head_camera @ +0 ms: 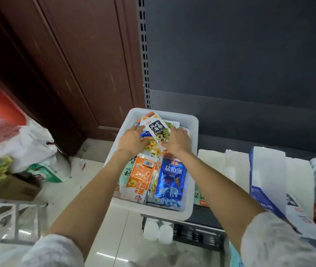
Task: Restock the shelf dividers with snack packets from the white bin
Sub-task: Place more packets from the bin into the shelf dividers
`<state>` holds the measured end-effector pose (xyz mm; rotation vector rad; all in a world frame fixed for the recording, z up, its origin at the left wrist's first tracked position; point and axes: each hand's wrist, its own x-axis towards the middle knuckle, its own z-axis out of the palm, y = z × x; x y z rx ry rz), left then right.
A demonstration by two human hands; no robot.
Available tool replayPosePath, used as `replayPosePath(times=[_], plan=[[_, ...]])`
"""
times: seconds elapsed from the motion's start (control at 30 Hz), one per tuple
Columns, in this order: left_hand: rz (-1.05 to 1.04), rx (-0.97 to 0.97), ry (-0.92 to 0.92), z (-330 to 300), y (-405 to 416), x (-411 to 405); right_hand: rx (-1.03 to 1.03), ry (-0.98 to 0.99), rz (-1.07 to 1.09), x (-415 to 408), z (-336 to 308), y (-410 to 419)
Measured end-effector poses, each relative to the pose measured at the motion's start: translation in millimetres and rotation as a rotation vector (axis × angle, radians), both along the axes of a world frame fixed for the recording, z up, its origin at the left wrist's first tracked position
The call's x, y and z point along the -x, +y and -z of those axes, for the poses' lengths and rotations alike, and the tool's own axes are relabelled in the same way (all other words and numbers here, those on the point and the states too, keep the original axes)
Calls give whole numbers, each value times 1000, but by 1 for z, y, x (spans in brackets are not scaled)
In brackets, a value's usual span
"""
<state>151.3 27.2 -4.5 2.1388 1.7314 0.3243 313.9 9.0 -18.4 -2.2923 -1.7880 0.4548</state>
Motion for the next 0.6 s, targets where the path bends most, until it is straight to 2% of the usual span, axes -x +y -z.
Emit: replayPosePath(times=[0.07, 0.13, 0.2, 0.27, 0.3, 0.37, 0.4, 0.47, 0.6], plan=[[-49, 28, -102, 0, 1, -7, -90, 59, 9, 0, -7, -2], [-161, 139, -318, 0, 2, -14, -160, 263, 37, 0, -17, -10], [-269, 386, -695, -5, 0, -19, -174, 569, 102, 1, -26, -25], [-258, 572, -1052, -17, -10, -24, -155, 903, 185, -2, -36, -47], [-211, 593, -1149, -24, -16, -27, -129, 1063, 229, -5, -43, -60], [-131, 556, -1218, -40, -34, -38, -92, 1322, 266, -16, -52, -84], [-107, 515, -1223, -47, -44, -45, -95, 1361, 246, -23, -56, -94], [-53, 429, -1191, -58, -62, -57, -133, 1289, 193, -38, -61, -115], [228, 299, -940, -73, -85, -84, -478, 867, 153, -77, -75, -154]])
